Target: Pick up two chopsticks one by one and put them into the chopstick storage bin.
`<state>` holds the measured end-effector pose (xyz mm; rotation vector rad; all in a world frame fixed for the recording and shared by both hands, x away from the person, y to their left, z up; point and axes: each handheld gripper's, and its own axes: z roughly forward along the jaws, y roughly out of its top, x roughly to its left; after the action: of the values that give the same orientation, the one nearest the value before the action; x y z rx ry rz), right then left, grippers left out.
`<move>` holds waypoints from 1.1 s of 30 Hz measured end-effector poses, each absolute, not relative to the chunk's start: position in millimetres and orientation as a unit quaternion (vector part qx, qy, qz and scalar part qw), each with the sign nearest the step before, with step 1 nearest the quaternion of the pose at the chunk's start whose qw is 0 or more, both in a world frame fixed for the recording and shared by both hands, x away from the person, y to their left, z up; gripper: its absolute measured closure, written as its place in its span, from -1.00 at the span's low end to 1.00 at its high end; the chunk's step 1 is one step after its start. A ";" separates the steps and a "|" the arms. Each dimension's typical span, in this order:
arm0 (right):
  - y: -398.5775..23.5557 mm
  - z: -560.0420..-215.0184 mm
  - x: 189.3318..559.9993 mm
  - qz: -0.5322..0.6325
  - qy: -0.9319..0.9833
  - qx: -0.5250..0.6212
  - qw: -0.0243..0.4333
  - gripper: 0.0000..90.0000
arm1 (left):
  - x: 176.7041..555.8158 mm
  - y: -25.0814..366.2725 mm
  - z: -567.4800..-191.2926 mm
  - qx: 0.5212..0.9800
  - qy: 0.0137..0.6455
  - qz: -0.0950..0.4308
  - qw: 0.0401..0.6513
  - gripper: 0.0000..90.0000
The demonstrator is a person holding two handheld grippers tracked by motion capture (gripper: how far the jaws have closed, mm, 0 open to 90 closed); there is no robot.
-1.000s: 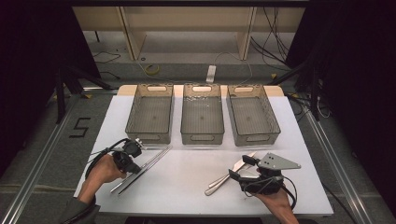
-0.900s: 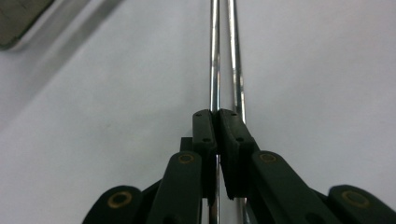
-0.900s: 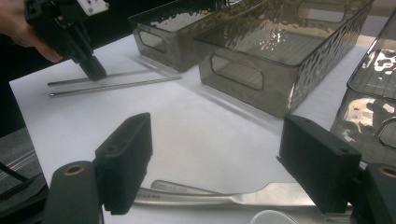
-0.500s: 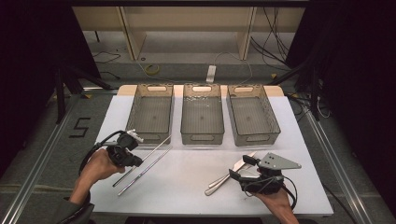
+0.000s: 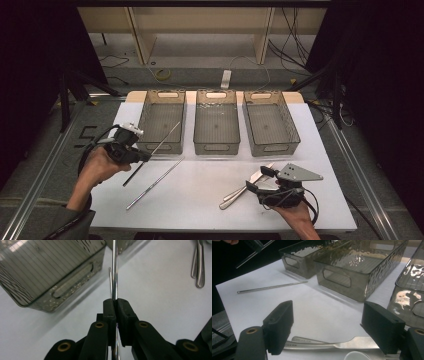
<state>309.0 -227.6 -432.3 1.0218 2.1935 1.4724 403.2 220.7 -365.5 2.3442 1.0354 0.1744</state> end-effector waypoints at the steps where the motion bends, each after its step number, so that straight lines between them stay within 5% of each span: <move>1: -227.6 -432.3 309.0 0.514 0.765 0.356 0.154 -0.41 | 403.2 220.7 -365.5 0.875 0.387 0.065 0.283 0.89; 33: -231.9 -434.0 311.8 0.527 0.754 0.368 0.133 -0.42 | 476.9 215.1 -302.2 0.829 0.423 0.130 0.341 0.89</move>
<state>311.8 -231.9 -434.0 1.0669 2.1885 1.5289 476.9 215.1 -302.2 2.1579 1.1016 0.3395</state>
